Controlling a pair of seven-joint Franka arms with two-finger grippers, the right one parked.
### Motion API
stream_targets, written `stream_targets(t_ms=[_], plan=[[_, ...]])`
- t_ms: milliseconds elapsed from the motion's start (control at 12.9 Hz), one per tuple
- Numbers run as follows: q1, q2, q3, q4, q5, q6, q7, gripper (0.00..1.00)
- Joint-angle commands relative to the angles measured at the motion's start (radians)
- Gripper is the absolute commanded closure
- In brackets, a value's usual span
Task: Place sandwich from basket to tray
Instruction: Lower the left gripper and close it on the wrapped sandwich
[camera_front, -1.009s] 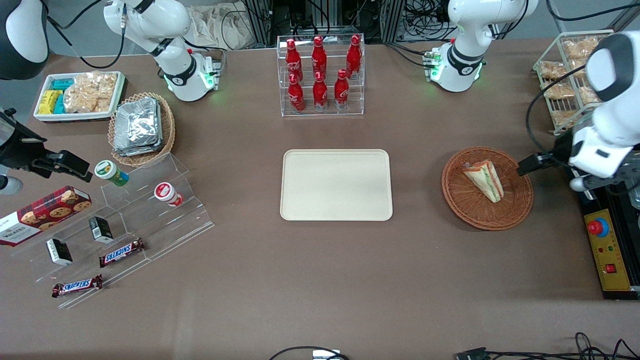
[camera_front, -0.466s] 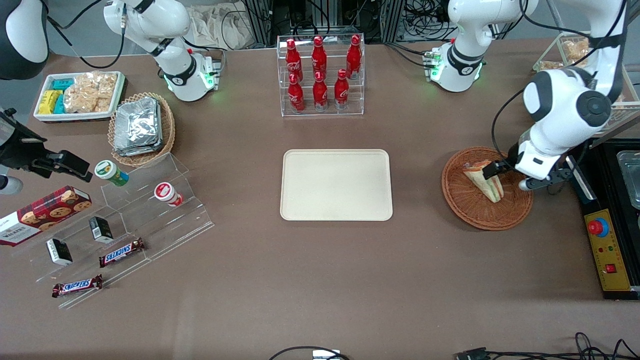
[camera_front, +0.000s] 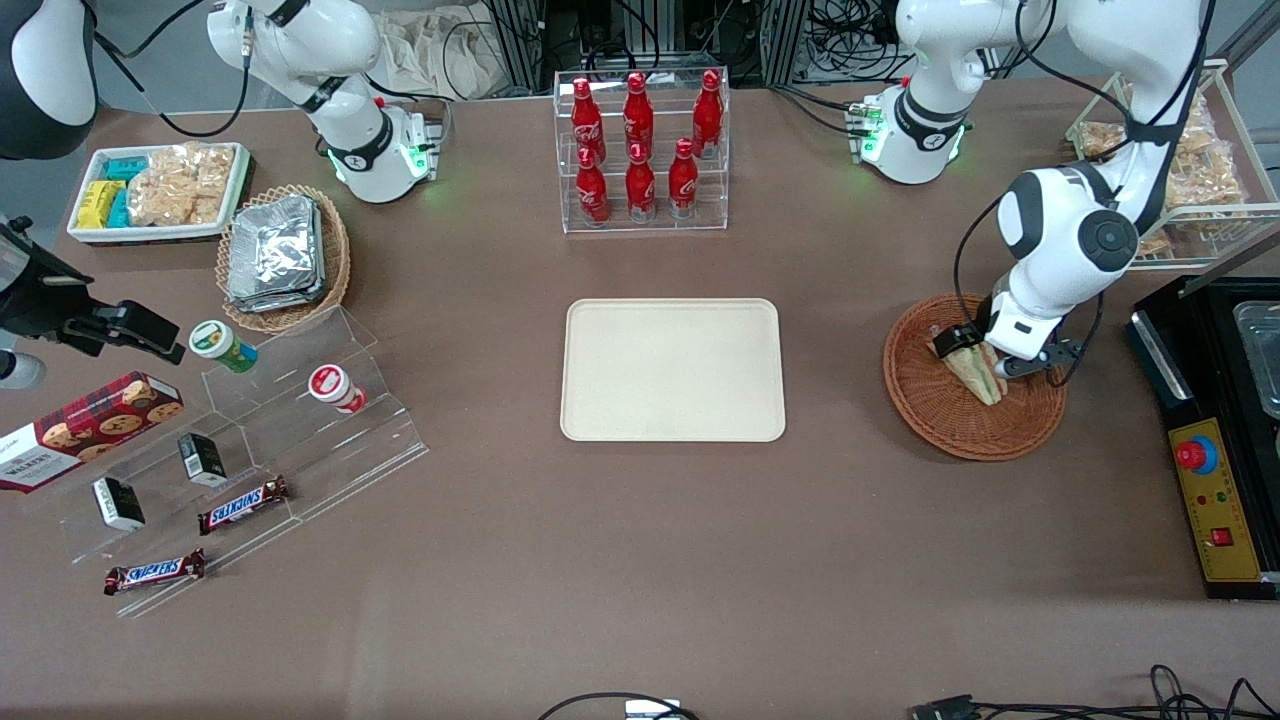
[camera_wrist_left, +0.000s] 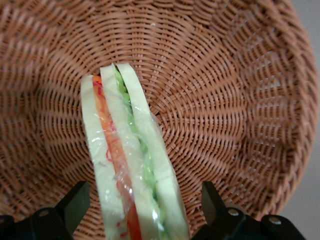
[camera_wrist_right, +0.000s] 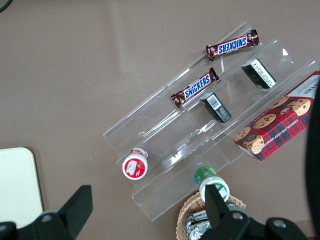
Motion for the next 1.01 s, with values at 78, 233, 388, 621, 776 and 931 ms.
stream_targets(t_ms=[78,233,388,621,776,931], plan=[[-0.010,0.022,0.001,0.002,0.012,0.033,-0.006,0.02],[-0.010,0.022,0.001,0.002,0.017,0.033,-0.004,0.44],[-0.010,0.022,0.001,0.004,0.017,0.033,0.001,0.84],[-0.010,0.016,0.002,0.008,0.017,0.030,0.004,0.84],[-0.010,-0.009,0.002,0.015,0.017,0.015,0.002,0.84],[-0.010,-0.043,0.001,0.034,0.020,-0.048,-0.001,0.84]])
